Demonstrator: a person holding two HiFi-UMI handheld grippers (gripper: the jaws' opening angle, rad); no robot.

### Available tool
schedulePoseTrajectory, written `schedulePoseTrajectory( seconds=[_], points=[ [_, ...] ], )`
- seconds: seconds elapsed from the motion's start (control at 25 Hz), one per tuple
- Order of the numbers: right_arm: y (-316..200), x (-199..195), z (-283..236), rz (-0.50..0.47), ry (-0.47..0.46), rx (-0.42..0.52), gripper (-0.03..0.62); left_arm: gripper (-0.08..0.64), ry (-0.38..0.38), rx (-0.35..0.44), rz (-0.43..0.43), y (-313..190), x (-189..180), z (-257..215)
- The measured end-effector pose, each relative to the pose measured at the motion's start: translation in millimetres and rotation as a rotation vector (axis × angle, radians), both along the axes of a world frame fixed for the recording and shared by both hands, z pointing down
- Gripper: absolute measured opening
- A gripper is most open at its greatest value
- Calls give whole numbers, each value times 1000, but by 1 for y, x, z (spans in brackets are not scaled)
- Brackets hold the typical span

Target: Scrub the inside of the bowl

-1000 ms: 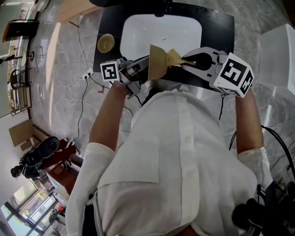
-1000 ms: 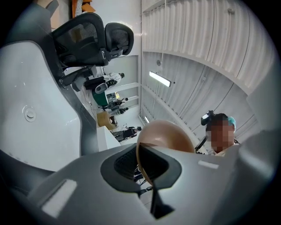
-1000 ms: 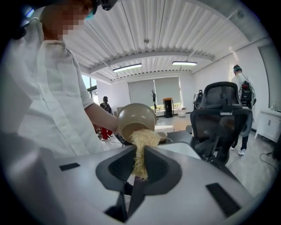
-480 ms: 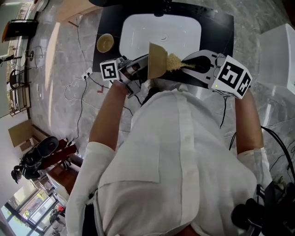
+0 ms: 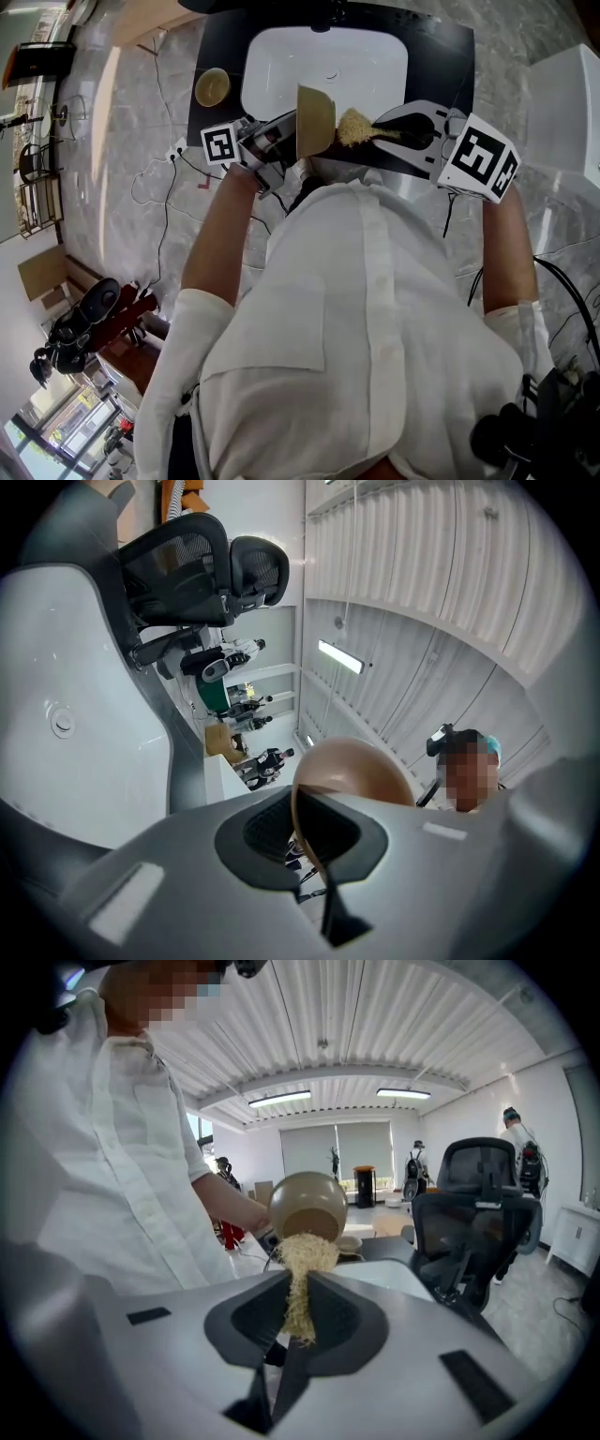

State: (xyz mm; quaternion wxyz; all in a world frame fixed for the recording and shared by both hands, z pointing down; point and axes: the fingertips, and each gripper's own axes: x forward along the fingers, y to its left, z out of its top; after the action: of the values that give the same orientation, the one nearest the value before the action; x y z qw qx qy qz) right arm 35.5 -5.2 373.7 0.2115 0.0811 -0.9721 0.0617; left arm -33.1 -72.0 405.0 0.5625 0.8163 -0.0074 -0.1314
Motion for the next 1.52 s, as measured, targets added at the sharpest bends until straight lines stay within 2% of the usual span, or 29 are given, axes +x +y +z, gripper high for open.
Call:
schedulePoseTrajectory(
  seconds=[0.16, 0.52, 0.72, 0.84, 0.96, 1.12, 1.52],
  points=[
    [5, -10, 8, -30, 35, 12, 48, 12, 7, 10, 7, -1, 5, -5],
    [9, -4, -9, -30, -58, -10, 48, 12, -30, 8, -9, 0, 0, 6],
    [-17, 17, -4, 81, -38, -10, 48, 12, -23, -4, 11, 3, 4, 6],
    [-37, 22, -19, 158, -71, 18, 48, 12, -30, -8, 29, 6, 8, 8],
    [-46, 12, -37, 178, -128, 32, 48, 12, -37, -11, 45, 8, 12, 10],
    [-43, -7, -51, 150, -182, 40, 48, 12, -45, -19, 56, 11, 19, 12],
    [-5, -25, -67, -11, -272, 32, 48, 12, -22, -57, 12, 5, 19, 12]
  ],
)
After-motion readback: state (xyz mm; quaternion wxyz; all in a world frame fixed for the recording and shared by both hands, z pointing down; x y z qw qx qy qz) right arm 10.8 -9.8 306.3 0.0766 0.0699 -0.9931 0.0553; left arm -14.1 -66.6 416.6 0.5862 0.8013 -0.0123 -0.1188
